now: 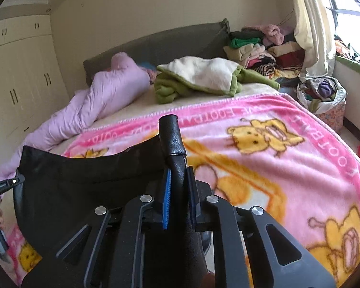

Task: Fold large clothes

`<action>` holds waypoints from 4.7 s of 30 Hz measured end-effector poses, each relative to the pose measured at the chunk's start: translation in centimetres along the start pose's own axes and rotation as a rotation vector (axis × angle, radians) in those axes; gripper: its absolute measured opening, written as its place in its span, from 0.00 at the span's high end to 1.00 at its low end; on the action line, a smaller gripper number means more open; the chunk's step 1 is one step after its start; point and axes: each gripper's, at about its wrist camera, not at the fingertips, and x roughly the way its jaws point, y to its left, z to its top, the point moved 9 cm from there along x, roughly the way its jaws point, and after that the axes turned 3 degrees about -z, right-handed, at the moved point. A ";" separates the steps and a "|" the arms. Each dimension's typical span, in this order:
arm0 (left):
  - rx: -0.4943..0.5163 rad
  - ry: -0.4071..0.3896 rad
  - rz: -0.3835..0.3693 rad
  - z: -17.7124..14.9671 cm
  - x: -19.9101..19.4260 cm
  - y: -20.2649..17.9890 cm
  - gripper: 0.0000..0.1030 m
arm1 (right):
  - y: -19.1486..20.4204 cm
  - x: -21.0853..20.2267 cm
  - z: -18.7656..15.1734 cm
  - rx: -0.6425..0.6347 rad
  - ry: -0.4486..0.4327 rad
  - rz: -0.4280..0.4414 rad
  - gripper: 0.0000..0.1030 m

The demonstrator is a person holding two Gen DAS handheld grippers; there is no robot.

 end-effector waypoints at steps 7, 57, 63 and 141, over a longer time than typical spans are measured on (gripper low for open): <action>0.011 0.044 0.062 -0.7 3.6 0.1 0.95 | -0.3 3.1 -0.8 0.002 0.050 -0.050 0.90; -0.025 -0.023 0.092 -1.2 0.2 2.6 0.26 | -4.4 0.8 -6.7 0.045 0.161 -0.139 0.43; 0.022 0.009 0.050 -2.7 -1.6 0.2 0.26 | -1.1 -2.1 -7.4 -0.053 0.139 -0.070 0.43; 0.092 0.199 0.097 -5.0 7.6 -3.4 0.28 | 2.3 7.7 -6.5 -0.016 0.307 0.008 0.37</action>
